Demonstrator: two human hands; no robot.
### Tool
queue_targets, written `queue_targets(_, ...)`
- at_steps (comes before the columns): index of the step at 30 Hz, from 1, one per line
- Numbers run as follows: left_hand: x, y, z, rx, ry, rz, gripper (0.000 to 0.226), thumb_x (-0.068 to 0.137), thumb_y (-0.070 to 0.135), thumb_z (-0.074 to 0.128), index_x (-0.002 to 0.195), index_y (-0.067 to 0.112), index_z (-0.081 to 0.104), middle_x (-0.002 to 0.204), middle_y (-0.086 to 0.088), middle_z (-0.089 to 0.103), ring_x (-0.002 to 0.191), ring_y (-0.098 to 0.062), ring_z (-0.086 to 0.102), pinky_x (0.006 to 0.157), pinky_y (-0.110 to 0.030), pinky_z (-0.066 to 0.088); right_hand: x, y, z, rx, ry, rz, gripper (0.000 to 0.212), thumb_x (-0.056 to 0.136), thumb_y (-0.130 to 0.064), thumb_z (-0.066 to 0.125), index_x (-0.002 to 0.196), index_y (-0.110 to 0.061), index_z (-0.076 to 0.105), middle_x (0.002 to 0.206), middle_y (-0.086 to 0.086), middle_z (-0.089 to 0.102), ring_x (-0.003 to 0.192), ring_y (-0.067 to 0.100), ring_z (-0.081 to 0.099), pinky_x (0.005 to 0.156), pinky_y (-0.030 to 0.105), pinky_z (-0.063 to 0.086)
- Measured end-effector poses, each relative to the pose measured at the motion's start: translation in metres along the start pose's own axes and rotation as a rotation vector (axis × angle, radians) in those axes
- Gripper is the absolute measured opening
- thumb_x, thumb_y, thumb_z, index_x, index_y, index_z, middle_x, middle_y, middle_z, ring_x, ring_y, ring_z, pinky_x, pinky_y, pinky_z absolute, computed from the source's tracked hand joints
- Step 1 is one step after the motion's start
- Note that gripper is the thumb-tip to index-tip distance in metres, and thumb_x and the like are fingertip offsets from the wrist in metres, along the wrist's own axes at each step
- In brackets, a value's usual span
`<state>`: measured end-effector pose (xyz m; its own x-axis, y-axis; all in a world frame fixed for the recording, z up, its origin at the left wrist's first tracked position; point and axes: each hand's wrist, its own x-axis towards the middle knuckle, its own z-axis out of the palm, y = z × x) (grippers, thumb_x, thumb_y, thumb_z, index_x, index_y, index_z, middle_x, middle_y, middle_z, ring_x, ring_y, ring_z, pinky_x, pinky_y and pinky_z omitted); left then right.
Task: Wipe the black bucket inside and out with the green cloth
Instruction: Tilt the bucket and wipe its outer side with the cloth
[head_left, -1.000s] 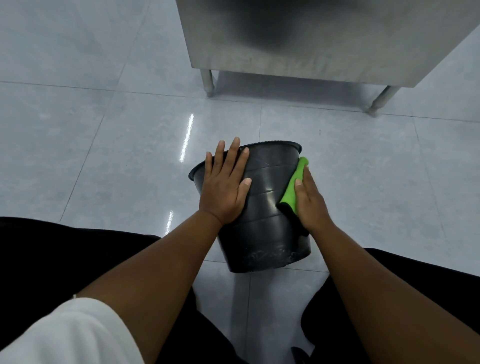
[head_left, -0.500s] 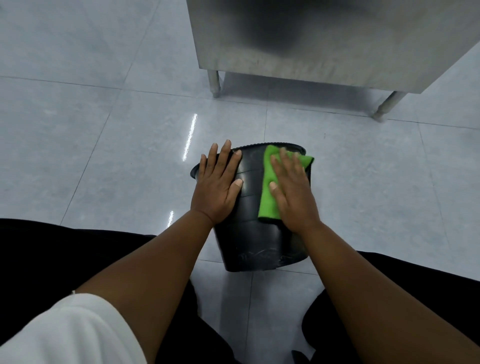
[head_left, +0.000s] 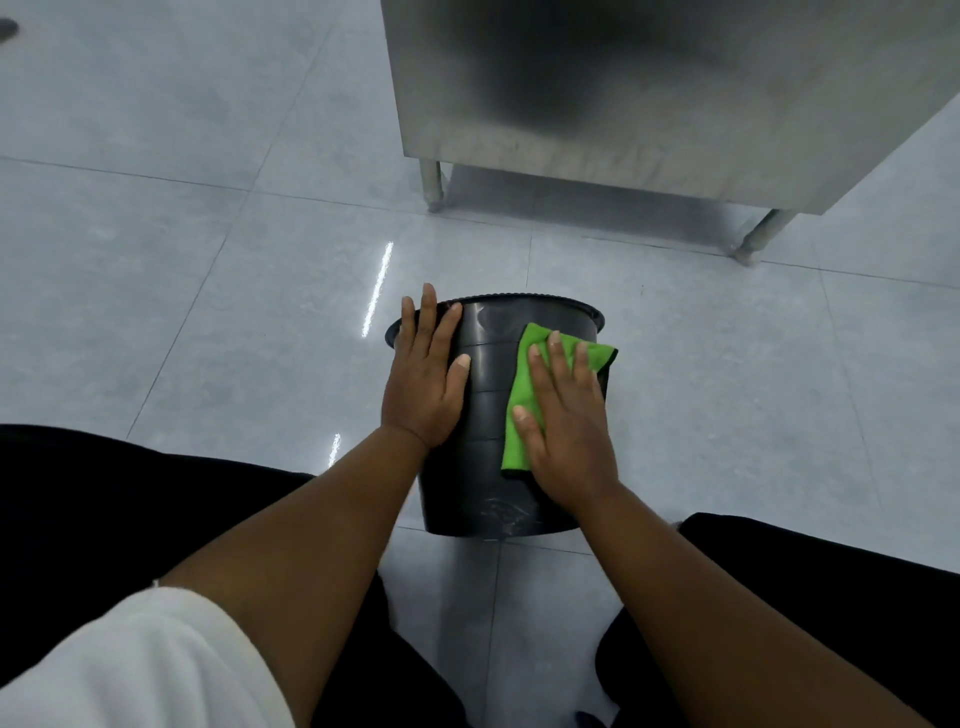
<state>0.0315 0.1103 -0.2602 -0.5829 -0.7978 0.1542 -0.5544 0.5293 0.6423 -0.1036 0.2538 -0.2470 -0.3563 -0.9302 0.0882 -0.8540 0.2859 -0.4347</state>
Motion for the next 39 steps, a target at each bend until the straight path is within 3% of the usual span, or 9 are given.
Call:
queue_targets(5, -0.016, 0.054, 0.011, -0.029, 0.1, -0.248, 0.071, 0.097, 0.038, 0.038, 0.154, 0.005, 0.012, 0.164, -0.009, -0.004, 0.152, -0.02, -0.005, 0.124, -0.039, 0.0, 0.0, -0.01, 0.01, 0.069, 0.03, -0.006, 0.064, 0.098, -0.039, 0.036, 0.156, -0.022, 0.015, 0.166, 0.0, 0.004, 0.153, 0.024, -0.007, 0.123, 0.051, 0.008)
queue_targets(10, -0.019, 0.03, 0.017, 0.018, 0.088, -0.197, 0.075, 0.096, 0.049, 0.028, 0.155, 0.008, 0.007, 0.165, -0.008, -0.004, 0.152, -0.021, -0.006, 0.124, -0.041, 0.0, 0.0, 0.002, 0.015, 0.269, 0.09, 0.102, 0.063, 0.098, -0.042, 0.035, 0.155, -0.022, 0.015, 0.165, -0.003, 0.002, 0.153, 0.02, -0.006, 0.125, 0.041, 0.006)
queue_targets(15, -0.018, -0.004, 0.007, -0.116, 0.081, -0.192, 0.074, 0.096, 0.048, 0.028, 0.155, 0.012, 0.002, 0.164, -0.005, -0.008, 0.152, -0.019, -0.009, 0.124, -0.04, 0.003, 0.001, 0.014, 0.018, 0.443, 0.006, 0.379, 0.065, 0.098, -0.053, 0.025, 0.155, -0.032, 0.0, 0.165, -0.009, -0.002, 0.152, 0.019, -0.008, 0.124, 0.049, 0.011)
queue_targets(19, -0.02, -0.015, 0.009, -0.261, 0.038, -0.205, 0.076, 0.094, 0.051, 0.026, 0.155, 0.014, -0.002, 0.165, -0.002, -0.009, 0.151, -0.012, -0.007, 0.119, -0.017, 0.001, 0.0, 0.007, 0.012, 0.276, 0.061, 0.229, 0.071, 0.096, -0.053, 0.027, 0.156, -0.022, 0.003, 0.166, 0.0, -0.003, 0.153, 0.024, -0.011, 0.124, 0.048, 0.007)
queue_targets(22, -0.023, -0.012, 0.018, -0.326, 0.01, -0.253, 0.073, 0.095, 0.049, 0.025, 0.155, 0.017, -0.002, 0.165, 0.0, -0.006, 0.151, -0.008, -0.001, 0.122, -0.025, 0.008, -0.008, 0.005, 0.004, 0.106, 0.095, 0.138, 0.071, 0.096, -0.049, 0.032, 0.156, -0.017, 0.009, 0.166, 0.006, -0.002, 0.152, 0.028, -0.011, 0.124, 0.048, 0.005)
queue_targets(27, -0.01, 0.03, 0.031, -0.234, 0.123, -0.255, 0.066, 0.096, 0.029, 0.03, 0.154, 0.005, 0.008, 0.164, -0.01, 0.002, 0.152, -0.02, 0.001, 0.124, -0.04, 0.009, -0.015, 0.006, -0.001, -0.113, 0.024, -0.013, 0.066, 0.098, -0.045, 0.035, 0.155, -0.02, 0.016, 0.165, 0.008, 0.004, 0.152, 0.033, -0.006, 0.123, 0.053, 0.006)
queue_targets(31, -0.006, 0.038, 0.039, -0.191, 0.119, -0.235, 0.068, 0.097, 0.04, 0.024, 0.154, 0.008, 0.007, 0.164, -0.011, -0.001, 0.152, -0.023, -0.004, 0.124, -0.045, 0.009, -0.015, 0.002, 0.003, -0.233, -0.004, -0.248, 0.056, 0.1, -0.044, 0.037, 0.152, -0.025, 0.03, 0.163, 0.001, 0.017, 0.152, 0.033, 0.003, 0.122, 0.056, 0.007)
queue_targets(34, -0.003, 0.04, 0.04, -0.142, 0.104, -0.224, 0.071, 0.095, 0.043, 0.022, 0.154, 0.007, 0.007, 0.164, -0.012, -0.001, 0.152, -0.024, -0.003, 0.124, -0.046, 0.009, -0.019, 0.01, 0.005, -0.097, 0.031, -0.105, 0.055, 0.099, -0.042, 0.037, 0.152, -0.029, 0.028, 0.164, -0.004, 0.012, 0.153, 0.027, -0.001, 0.123, 0.049, 0.003)
queue_targets(39, -0.002, 0.044, 0.041, -0.102, 0.09, -0.214, 0.072, 0.095, 0.045, 0.021, 0.154, 0.005, 0.007, 0.164, -0.013, -0.001, 0.152, -0.026, -0.002, 0.123, -0.046, 0.009, -0.026, 0.025, 0.008, 0.419, 0.156, 0.408, 0.059, 0.101, -0.041, 0.024, 0.155, -0.024, 0.008, 0.166, -0.004, 0.001, 0.153, 0.012, -0.001, 0.125, 0.039, 0.007)
